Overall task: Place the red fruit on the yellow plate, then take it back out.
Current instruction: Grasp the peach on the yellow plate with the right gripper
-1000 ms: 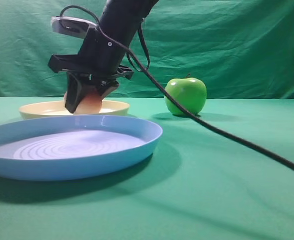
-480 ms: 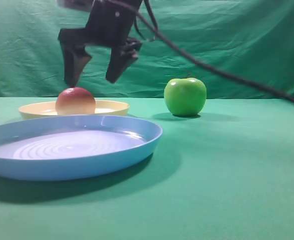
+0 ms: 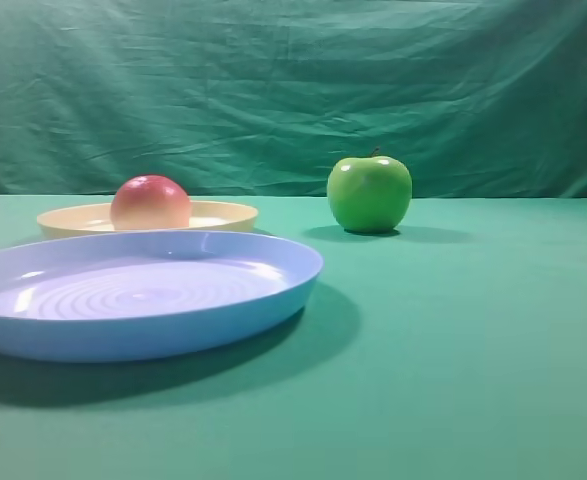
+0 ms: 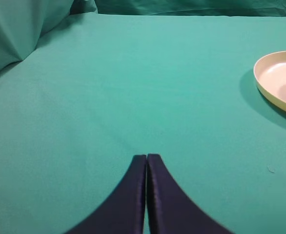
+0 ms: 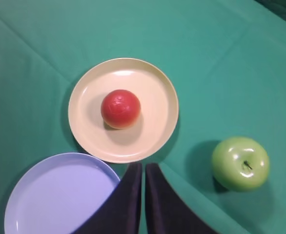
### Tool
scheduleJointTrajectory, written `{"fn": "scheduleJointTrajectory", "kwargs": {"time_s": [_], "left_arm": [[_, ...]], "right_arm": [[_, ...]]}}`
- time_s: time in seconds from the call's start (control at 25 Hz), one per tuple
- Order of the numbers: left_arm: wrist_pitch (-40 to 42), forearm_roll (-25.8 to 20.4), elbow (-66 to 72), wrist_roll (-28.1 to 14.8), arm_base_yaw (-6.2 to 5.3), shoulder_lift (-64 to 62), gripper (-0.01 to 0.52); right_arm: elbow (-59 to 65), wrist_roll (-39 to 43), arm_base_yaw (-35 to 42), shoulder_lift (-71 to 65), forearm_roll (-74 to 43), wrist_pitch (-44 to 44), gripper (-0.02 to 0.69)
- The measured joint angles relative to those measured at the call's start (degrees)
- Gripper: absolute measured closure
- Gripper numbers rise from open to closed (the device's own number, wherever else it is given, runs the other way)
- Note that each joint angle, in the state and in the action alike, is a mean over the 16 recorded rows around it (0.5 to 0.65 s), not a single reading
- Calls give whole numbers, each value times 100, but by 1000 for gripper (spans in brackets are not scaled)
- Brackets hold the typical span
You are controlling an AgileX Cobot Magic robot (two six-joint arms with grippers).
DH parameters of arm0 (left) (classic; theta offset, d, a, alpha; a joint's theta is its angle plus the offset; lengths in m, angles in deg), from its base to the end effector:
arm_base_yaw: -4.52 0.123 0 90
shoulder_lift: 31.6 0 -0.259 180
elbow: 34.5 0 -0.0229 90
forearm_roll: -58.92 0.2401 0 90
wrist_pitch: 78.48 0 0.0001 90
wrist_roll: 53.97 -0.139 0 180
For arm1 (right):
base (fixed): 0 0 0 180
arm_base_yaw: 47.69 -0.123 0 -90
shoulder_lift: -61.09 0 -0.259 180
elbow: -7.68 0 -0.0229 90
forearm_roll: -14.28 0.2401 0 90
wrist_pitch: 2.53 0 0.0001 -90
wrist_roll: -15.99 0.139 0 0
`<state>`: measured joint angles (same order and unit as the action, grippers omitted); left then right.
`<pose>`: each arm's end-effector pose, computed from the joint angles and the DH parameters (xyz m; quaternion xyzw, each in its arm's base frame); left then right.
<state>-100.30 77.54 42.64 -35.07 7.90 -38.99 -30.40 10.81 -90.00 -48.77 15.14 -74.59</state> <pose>0.1119 0.0232 0.1655 -0.0700 0.7913 0.0570 0.6047 0.2877 0.2645 0.3511 -0.3828 0.8701 0.1059 0.2918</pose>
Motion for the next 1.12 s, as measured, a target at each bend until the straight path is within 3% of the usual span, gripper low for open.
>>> {"fn": "scheduleJointTrajectory", "kwargs": {"time_s": [0.72,1.12], "left_arm": [[0,0,0,0,0,0,514],[0,0,0,0,0,0,514]], "right_arm": [[3413,1446,7,3574,-761,12,665],[5452,1841,665,5625,-1234,1265,665]]}}
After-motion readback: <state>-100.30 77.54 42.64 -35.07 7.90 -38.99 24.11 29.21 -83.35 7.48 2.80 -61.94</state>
